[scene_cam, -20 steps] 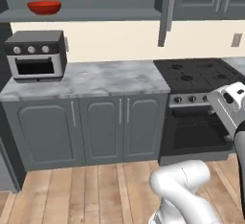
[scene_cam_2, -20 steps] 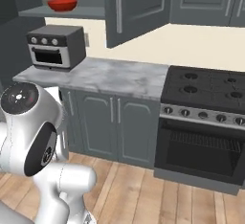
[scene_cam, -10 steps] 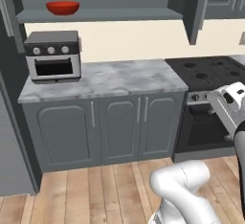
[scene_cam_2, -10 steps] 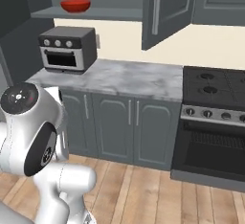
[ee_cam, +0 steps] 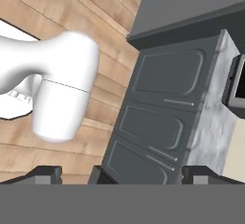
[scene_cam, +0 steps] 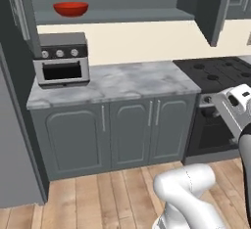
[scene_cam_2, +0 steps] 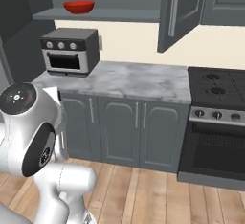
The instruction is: Move the bowls from the cabinet to the plates on the dining table.
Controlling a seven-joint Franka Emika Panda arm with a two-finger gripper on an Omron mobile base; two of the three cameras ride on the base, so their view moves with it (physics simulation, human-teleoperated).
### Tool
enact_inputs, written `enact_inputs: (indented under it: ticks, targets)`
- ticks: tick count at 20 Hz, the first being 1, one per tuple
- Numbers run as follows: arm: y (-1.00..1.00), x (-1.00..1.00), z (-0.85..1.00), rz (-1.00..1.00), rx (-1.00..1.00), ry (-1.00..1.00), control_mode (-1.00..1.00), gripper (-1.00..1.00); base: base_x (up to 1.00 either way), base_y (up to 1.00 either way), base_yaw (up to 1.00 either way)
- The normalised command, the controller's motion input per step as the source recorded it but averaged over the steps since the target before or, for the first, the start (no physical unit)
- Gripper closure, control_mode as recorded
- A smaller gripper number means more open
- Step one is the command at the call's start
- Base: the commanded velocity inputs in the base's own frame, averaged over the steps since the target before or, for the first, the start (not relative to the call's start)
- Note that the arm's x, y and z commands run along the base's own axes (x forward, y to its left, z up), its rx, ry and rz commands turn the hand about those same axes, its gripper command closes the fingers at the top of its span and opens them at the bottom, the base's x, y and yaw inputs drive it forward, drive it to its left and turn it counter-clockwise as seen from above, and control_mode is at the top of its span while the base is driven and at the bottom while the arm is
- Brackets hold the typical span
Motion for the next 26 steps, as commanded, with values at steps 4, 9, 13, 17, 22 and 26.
enact_inputs:
  ticks: [4,9,13,17,22,26]
  targets:
    - [0.00,0.00,0.00,0.00,0.00,0.00,1.00,-1.00,0.37,0.54,-0.06]
    - [0.00,0.00,0.00,0.00,0.00,0.00,1.00,-1.00,0.31,0.66,-0.06]
    - [0.00,0.00,0.00,0.00,0.00,0.00,1.00,-1.00,0.44,0.51,-0.08]
    - [0.00,0.00,0.00,0.00,0.00,0.00,1.00,-1.00,0.44,0.17,-0.13]
    - [0.00,0.00,0.00,0.00,0.00,0.00,1.00,-1.00,0.49,0.06,-0.13]
    - [0.00,0.00,0.00,0.00,0.00,0.00,1.00,-1.00,0.42,0.35,-0.09]
